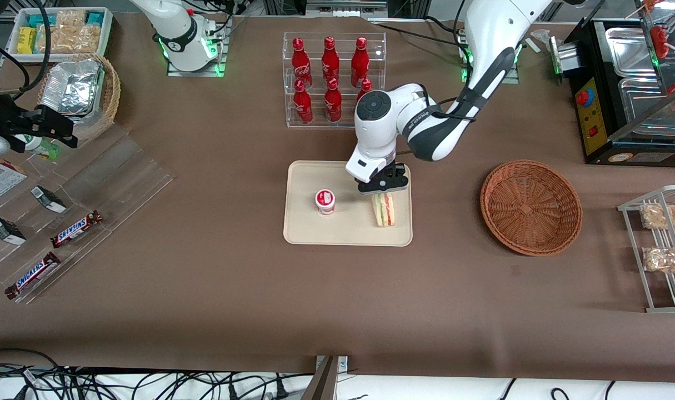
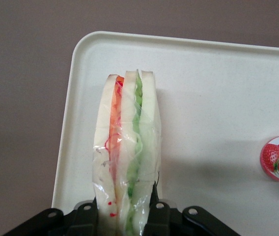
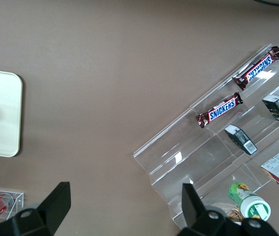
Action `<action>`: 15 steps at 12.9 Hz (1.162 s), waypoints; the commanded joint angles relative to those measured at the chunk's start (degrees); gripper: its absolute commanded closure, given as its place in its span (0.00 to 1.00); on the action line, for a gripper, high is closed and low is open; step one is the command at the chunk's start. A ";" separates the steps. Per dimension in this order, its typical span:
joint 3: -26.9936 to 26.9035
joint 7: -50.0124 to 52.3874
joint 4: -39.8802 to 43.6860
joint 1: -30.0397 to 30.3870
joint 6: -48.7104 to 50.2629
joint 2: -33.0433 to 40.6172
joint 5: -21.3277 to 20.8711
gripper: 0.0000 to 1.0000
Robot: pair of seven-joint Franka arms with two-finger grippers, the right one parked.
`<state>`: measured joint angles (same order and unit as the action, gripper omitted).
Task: Place sandwich from basket to tray
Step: 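Lower the sandwich onto the tray and open the left gripper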
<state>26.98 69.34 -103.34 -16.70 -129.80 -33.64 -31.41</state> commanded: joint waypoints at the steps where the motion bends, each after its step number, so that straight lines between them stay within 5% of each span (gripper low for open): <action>1: 0.00 1.32 0.16 -0.44 -0.19 0.24 -1.55 0.66; 10: 0.18 1.23 0.16 -1.58 0.60 -0.82 -1.55 0.66; 15: 0.18 1.15 0.25 -1.85 0.60 -1.26 -1.55 0.48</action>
<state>27.00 69.37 -103.38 -18.31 -129.73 -34.99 -31.41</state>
